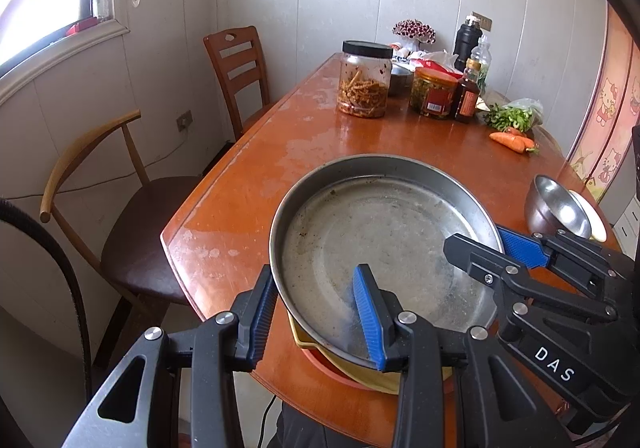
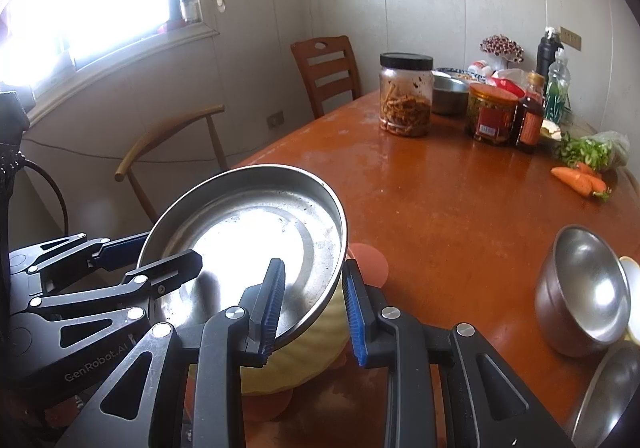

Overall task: Organize plates and bowls
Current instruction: 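Lift the steel pan with the left gripper and carry it over the stacked plates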

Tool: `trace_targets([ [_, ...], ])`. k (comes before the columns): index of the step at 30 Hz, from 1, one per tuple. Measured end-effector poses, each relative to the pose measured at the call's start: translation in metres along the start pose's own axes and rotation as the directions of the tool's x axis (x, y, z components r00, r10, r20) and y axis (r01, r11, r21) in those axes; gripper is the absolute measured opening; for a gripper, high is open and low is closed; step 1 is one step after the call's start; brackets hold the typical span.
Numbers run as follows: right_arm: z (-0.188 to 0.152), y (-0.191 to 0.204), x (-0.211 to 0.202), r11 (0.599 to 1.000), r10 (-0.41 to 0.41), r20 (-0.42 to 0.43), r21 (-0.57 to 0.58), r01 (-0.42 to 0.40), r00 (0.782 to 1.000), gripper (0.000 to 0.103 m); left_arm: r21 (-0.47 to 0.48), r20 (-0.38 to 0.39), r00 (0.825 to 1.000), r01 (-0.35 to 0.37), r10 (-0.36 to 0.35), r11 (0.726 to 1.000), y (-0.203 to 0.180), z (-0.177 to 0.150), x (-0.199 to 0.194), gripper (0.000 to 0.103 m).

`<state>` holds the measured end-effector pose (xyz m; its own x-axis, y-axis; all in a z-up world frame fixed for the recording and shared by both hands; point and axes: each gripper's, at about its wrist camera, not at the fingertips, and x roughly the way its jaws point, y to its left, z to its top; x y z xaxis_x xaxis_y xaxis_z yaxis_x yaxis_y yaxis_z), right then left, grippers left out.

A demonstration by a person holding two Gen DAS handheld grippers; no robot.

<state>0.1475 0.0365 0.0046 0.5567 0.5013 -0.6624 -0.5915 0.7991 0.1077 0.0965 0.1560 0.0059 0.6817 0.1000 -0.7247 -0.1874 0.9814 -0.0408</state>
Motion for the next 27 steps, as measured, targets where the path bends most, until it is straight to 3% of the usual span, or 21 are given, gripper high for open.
trace_targets([
  [27,-0.017,0.002,0.026,0.999,-0.036,-0.052,-0.041,0.034,0.998,0.031,0.001,-0.022,1.0,-0.008,0.008,1.0,0.002,-0.004,0.013,0.039],
])
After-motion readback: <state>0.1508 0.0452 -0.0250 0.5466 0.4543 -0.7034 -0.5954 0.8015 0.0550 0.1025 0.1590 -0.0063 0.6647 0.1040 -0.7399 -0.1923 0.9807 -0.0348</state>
